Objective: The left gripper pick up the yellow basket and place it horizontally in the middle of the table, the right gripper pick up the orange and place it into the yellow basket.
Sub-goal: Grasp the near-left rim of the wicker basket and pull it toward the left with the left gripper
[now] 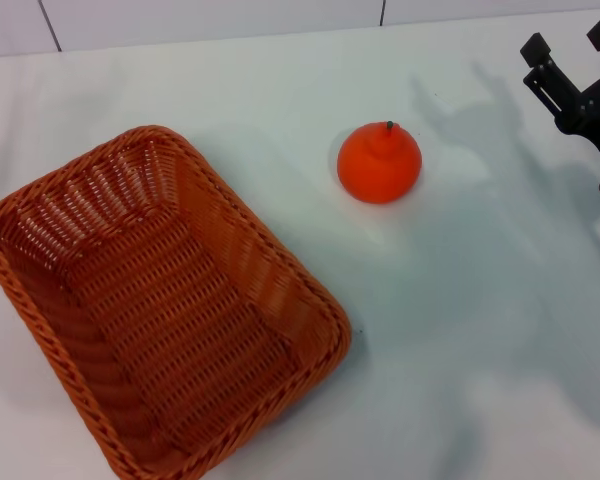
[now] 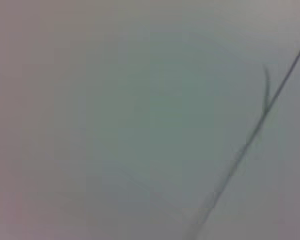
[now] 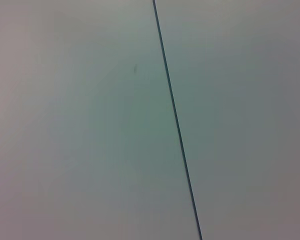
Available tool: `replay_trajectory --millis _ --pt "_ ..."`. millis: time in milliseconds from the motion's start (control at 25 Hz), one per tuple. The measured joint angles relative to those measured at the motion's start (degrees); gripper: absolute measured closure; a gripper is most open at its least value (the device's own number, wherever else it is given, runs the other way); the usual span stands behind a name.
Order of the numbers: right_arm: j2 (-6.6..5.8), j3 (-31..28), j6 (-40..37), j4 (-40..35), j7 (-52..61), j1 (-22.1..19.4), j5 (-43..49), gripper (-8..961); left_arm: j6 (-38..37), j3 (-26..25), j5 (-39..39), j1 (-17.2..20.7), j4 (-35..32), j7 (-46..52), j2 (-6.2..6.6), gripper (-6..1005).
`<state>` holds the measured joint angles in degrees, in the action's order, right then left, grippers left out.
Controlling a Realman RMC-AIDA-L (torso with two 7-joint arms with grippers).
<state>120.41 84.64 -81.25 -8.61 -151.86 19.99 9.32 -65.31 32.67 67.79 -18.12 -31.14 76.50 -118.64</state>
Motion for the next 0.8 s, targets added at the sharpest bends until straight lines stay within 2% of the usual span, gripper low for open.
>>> replay_trajectory --millis 80,120,200,320,440,560,680,800 --pt "0.0 0.0 0.05 0.0 0.18 0.03 0.0 9 -1.16 4.11 3.84 -0.34 -2.68 11.75 3.14 136" --pt "0.0 0.0 0.09 0.0 0.21 0.04 0.0 9 -2.16 5.12 5.92 -0.77 -3.65 15.83 4.3 137" --pt "0.0 0.0 0.25 0.0 0.21 0.15 0.0 8 -6.19 6.78 13.21 -2.8 -6.35 25.4 7.48 138" --pt "0.0 -0.01 0.46 -0.04 0.22 0.27 0.0 8 -12.8 7.02 26.85 -7.18 -10.46 37.54 11.01 140" --pt "0.0 0.14 0.47 -0.35 0.25 0.31 0.0 8 -18.98 7.11 40.23 -12.51 -13.76 44.4 13.54 140" --pt "0.0 0.25 0.47 -0.6 0.49 0.36 0.0 8 -22.71 7.37 52.54 -17.18 -16.2 46.06 14.36 140" --pt "0.0 0.29 0.43 -0.59 0.56 0.38 0.0 8 -24.42 8.77 60.19 -19.68 -18.57 46.06 14.32 140" --pt "-0.01 0.34 0.41 -0.41 1.04 0.39 0.09 8 -26.2 12.76 65.47 -21.34 -21.07 45.58 14.0 140"
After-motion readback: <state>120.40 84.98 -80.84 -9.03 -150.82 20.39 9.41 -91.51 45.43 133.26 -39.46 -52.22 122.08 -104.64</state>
